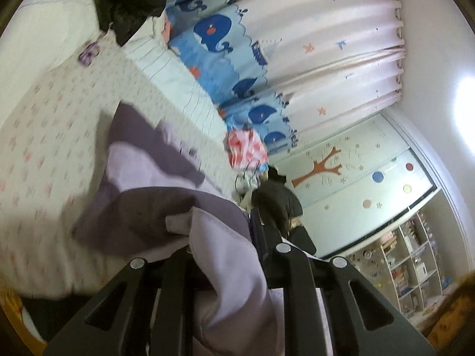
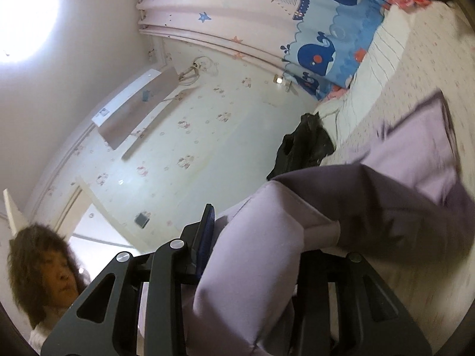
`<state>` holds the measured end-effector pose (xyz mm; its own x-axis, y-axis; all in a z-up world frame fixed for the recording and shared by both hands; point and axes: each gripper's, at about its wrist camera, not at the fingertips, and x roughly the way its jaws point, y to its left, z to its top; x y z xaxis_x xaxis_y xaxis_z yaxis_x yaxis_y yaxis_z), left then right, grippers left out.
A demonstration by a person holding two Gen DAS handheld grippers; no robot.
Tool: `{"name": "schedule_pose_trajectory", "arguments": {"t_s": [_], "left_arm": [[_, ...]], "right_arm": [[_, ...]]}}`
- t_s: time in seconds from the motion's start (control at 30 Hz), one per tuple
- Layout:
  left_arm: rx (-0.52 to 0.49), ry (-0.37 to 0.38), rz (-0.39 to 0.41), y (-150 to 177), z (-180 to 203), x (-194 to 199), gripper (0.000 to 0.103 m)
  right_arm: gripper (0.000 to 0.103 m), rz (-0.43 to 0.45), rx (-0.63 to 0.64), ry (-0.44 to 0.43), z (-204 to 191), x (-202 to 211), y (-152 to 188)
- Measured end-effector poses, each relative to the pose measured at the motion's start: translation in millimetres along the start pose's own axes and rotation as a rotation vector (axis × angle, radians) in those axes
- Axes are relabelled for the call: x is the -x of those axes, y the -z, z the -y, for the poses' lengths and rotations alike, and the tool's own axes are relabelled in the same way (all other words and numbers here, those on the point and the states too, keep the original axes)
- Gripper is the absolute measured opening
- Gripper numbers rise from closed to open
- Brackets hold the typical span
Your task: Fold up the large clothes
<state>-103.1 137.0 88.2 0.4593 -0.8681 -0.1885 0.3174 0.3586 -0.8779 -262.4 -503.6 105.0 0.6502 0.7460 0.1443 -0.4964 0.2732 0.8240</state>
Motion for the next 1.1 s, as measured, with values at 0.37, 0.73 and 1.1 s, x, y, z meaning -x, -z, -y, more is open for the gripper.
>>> {"name": "schedule_pose_trajectory", "arguments": {"t_s": [0.37, 0.73, 1.1], "left_arm": [[0.109, -0.111, 0.06, -99, -57, -104, 0.017], [0.199, -0.347, 0.055, -102, -160, -196, 0.017], [0.179, -0.101, 0.203, -109, -93, -140, 0.08]], "right_arm": [[0.032, 0.056, -0.101, 0.209, 106, -82, -112], [0.031, 0.053, -0.275, 0.423, 255, -108, -115], [0.085, 0.054, -0.257, 0.362, 197, -91, -115]]}}
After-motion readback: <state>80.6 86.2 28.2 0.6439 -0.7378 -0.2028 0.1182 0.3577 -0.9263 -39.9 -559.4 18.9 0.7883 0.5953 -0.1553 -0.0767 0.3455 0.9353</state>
